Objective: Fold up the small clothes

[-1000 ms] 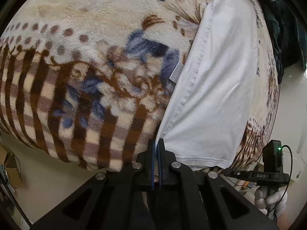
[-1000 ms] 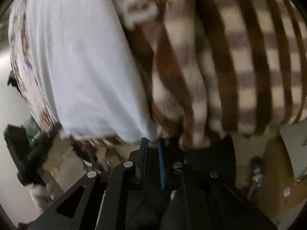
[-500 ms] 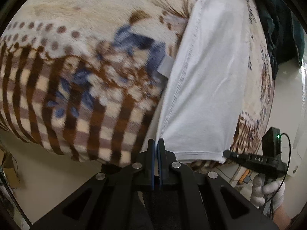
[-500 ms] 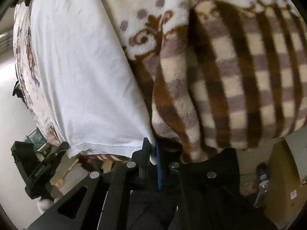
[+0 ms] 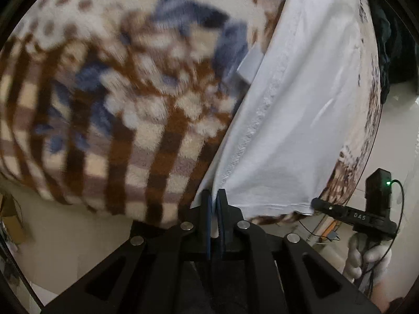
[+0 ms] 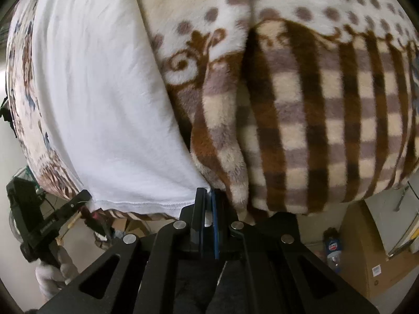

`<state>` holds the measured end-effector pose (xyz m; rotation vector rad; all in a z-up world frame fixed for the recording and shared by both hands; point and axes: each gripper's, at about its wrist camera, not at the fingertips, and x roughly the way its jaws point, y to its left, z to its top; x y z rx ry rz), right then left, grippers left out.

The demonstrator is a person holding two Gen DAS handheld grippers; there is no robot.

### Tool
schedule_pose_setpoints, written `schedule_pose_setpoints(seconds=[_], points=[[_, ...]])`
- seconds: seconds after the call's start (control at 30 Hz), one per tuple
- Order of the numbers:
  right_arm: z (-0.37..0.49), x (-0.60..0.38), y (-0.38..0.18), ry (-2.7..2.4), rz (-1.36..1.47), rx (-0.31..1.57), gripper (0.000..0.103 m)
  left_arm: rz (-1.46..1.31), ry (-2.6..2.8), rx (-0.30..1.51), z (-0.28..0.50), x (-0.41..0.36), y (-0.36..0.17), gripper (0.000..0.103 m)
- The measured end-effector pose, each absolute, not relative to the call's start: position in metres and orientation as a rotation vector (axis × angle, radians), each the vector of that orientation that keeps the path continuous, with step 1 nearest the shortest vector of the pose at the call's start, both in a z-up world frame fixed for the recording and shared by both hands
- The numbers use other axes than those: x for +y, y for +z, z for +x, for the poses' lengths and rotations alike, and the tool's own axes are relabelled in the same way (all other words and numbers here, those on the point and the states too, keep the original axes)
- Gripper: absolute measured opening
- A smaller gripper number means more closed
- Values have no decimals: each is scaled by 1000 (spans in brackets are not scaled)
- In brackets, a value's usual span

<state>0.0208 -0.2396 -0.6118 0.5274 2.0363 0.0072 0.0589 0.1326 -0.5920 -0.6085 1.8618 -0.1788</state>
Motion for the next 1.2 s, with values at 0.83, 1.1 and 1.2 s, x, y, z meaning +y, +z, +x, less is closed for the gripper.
schedule_pose_setpoints(seconds=[0.83,1.1,1.2], points=[[418,-249,-502,139,537,1505,80,-575,-209,1379,477,83,-539,91],[527,-265,-561,124,596,1526,80,-572,-186,1308,516,73,-557,3],[545,-261,-580,139,606,1549,80,-584,-163,1261,505,83,-551,3]])
